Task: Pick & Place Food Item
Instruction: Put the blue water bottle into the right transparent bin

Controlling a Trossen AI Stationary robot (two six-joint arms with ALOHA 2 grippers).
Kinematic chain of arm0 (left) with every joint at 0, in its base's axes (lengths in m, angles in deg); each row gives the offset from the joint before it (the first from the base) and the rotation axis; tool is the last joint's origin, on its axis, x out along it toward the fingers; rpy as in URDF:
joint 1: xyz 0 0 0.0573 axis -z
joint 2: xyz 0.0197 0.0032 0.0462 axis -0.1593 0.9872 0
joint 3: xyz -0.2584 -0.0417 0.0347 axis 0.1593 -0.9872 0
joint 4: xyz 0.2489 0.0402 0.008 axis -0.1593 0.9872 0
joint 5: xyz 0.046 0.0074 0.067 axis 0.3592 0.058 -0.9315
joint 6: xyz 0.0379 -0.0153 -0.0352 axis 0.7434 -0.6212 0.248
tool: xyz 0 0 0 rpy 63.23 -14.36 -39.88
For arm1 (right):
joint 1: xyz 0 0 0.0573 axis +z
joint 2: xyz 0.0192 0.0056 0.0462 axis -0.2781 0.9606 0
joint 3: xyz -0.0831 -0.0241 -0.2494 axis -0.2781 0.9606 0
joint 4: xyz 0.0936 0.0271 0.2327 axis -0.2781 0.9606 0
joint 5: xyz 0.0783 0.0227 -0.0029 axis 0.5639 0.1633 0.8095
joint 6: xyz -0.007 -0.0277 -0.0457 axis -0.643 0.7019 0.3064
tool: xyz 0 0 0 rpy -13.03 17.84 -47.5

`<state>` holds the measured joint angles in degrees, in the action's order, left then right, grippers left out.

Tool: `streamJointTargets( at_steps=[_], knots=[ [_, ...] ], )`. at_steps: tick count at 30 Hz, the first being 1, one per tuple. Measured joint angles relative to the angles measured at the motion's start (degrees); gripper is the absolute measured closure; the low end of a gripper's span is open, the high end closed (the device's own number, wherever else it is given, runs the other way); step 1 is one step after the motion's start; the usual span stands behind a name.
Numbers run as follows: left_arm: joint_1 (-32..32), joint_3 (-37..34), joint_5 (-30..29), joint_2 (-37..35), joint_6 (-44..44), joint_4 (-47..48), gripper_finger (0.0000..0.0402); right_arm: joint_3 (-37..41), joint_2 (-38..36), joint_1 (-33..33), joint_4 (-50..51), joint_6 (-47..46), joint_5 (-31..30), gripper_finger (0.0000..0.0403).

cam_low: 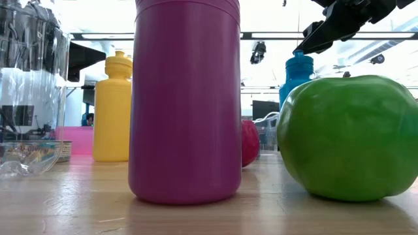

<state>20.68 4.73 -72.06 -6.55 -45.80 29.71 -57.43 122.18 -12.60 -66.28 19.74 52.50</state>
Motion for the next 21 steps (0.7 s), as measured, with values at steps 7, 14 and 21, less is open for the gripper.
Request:
streamJointTargets(
  at_steps=[7,14,21],
  knots=[
    [0.0,0.0,0.0,0.0,0.0,0.0,0.0389,0.0,3.1,0.0,-1.4,0.2,0.0,0.02],
    [0.0,0.0,0.0,0.0,0.0,0.0,0.0389,0.0,3.9,0.0,-1.8,0.7,0.0,0.02],
    [0.0,0.0,0.0,0.0,0.0,0.0,0.0389,0.0,3.2,0.0,-1.1,0.7,0.1,0.02]
  ],
)
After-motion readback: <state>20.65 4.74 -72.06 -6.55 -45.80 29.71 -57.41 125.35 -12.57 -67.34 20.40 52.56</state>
